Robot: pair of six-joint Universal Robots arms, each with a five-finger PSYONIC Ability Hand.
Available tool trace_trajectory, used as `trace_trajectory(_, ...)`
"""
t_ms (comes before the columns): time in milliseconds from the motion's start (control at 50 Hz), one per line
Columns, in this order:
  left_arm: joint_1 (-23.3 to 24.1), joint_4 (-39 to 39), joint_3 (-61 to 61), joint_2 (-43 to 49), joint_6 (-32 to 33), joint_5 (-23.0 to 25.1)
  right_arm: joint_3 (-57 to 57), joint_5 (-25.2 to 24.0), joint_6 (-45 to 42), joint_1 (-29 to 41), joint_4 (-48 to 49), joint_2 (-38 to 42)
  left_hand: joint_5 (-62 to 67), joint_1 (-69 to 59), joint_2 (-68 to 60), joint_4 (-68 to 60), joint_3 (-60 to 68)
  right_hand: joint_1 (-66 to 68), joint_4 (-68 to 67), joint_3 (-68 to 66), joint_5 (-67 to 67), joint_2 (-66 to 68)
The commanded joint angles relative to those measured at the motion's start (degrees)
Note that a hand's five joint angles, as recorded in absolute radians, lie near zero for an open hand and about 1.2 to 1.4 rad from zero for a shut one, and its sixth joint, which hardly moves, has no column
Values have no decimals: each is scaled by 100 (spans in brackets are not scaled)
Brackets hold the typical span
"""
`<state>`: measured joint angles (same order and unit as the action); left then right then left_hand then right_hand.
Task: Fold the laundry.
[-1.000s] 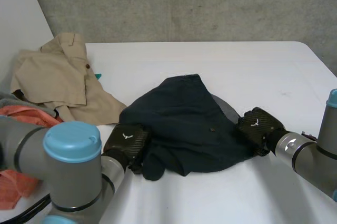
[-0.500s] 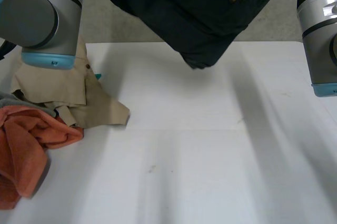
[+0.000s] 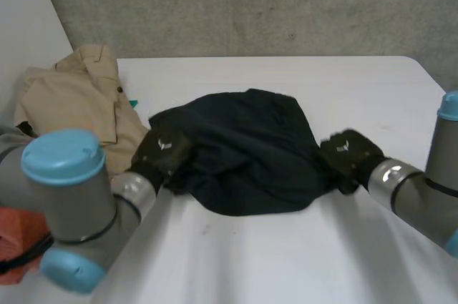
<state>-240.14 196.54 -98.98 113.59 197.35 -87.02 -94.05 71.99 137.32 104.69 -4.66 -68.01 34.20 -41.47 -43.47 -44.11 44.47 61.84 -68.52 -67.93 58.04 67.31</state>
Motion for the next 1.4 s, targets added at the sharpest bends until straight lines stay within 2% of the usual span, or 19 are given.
trace_trajectory(20, -6, -634, -535, -899, 269, -262, -43, -168, -145, -387, -624, -467, -2607, 2333, 2533, 2598, -2634, 1797, -1129, -1188, 1177, 1250)
trace_trajectory(60, -68, -740, -622, -1153, 278, -376, -8, -265, 180, -484, -361, -590, -3043, 2770, 2970, 3034, -3070, -1349, 2018, 1958, -1969, -1896)
trace_trajectory(100, -103, -793, -658, -1304, 269, -429, 18, -274, 417, -537, -220, -661, -3197, 2923, 3123, 3188, -3224, -5184, 5852, 5793, -5804, -5731)
trace_trajectory(200, -95, -1065, -903, -1743, 260, -500, 185, -291, 1076, -659, -79, -1072, -3332, 3058, 3258, 3323, -3359, -5184, 5852, 5793, -5804, -5731)
trace_trajectory(300, -50, -1250, -1071, -2148, 234, -447, 291, -440, 1218, -818, -202, -1451, -3248, 2974, 3174, 3239, -3275, -5184, 5852, 5793, -5804, -5731)
trace_trajectory(420, -234, -1241, -931, -2342, 199, -351, 686, -660, 1025, -836, -526, -1399, -3113, 2840, 3040, 3104, -3141, -5184, 5852, 5793, -5804, -5731)
trace_trajectory(480, -445, -1241, -571, -2228, 146, -202, 1037, -696, 937, -652, -799, -1101, -3012, 2739, 2939, 3003, -3039, -5184, 5852, 5793, -5804, -5731)
trace_trajectory(620, -841, -1425, 790, -1271, -196, 378, 2100, -651, 1253, -45, -1028, 41, -2894, 2621, 2821, 2885, -2922, -4882, 5551, 5491, -5502, -5429)
trace_trajectory(740, -1052, -2023, 2170, -155, -627, 818, 3023, -616, 1833, 315, -958, 1078, -2541, 2268, 2468, 2533, -2569, -4528, 5196, 5137, -5148, -5075)
trace_trajectory(780, -1096, -2286, 2750, 355, -715, 897, 3540, -485, 2157, 491, -835, 1700, -2424, 2150, 2350, 2415, -2451, -4528, 5196, 5137, -5148, -5075)
trace_trajectory(920, -1123, -2709, 4323, 1883, -602, 792, 4613, 147, 2422, 746, -519, 2984, -2004, 1730, 1931, 1995, -2031, -4276, 4944, 4885, -4896, -4823)
trace_trajectory(1100, -1000, -2832, 5230, 2931, 40, 634, 5291, 702, 2027, 860, -395, 3856, -1600, 1326, 1526, 1591, -1627, -4124, 4793, 4733, -4744, -4671)
trace_trajectory(1140, -982, -2832, 5301, 3019, 110, 616, 5344, 728, 1948, 861, -360, 3927, -1114, 841, 1041, 1105, -1141, -3991, 4659, 4600, -4610, -4538)
trace_trajectory(1220, -965, -2788, 5406, 3099, 155, 651, 5424, 790, 1834, 852, -106, 4041, 650, -924, -723, -659, 623, -3688, 4356, 4297, -4307, -4235)
trace_trajectory(1240, -956, -2736, 5424, 3090, 137, 651, 5450, 816, 1808, 852, 25, 4076, 1571, -1844, -1644, -1580, 1544, -3354, 4022, 3963, -3973, -3901)
trace_trajectory(1320, -929, -2534, 5354, 3002, 93, 625, 5503, 843, 1781, 843, 202, 4173, 2990, -3264, -3064, -2999, 2963, -1841, 2509, 2450, -2461, -2388)
trace_trajectory(1360, -929, -2455, 5310, 2941, 111, 625, 5538, 886, 1781, 843, 194, 4182, 3479, -3752, -3552, -3488, 3451, -448, 1117, 1057, -1068, -995)
trace_trajectory(1380, -921, -2367, 5301, 2888, 120, 625, 5573, 930, 1772, 843, 220, 4173, 3579, -3852, -3652, -3588, 3552, 1624, -956, -1016, 1005, 1077)
trace_trajectory(1400, -921, -2314, 5318, 2871, 120, 625, 5599, 939, 1763, 843, 237, 4164, 3580, -3853, -3653, -3589, 3553, 1814, -1146, -1205, 1194, 1267)
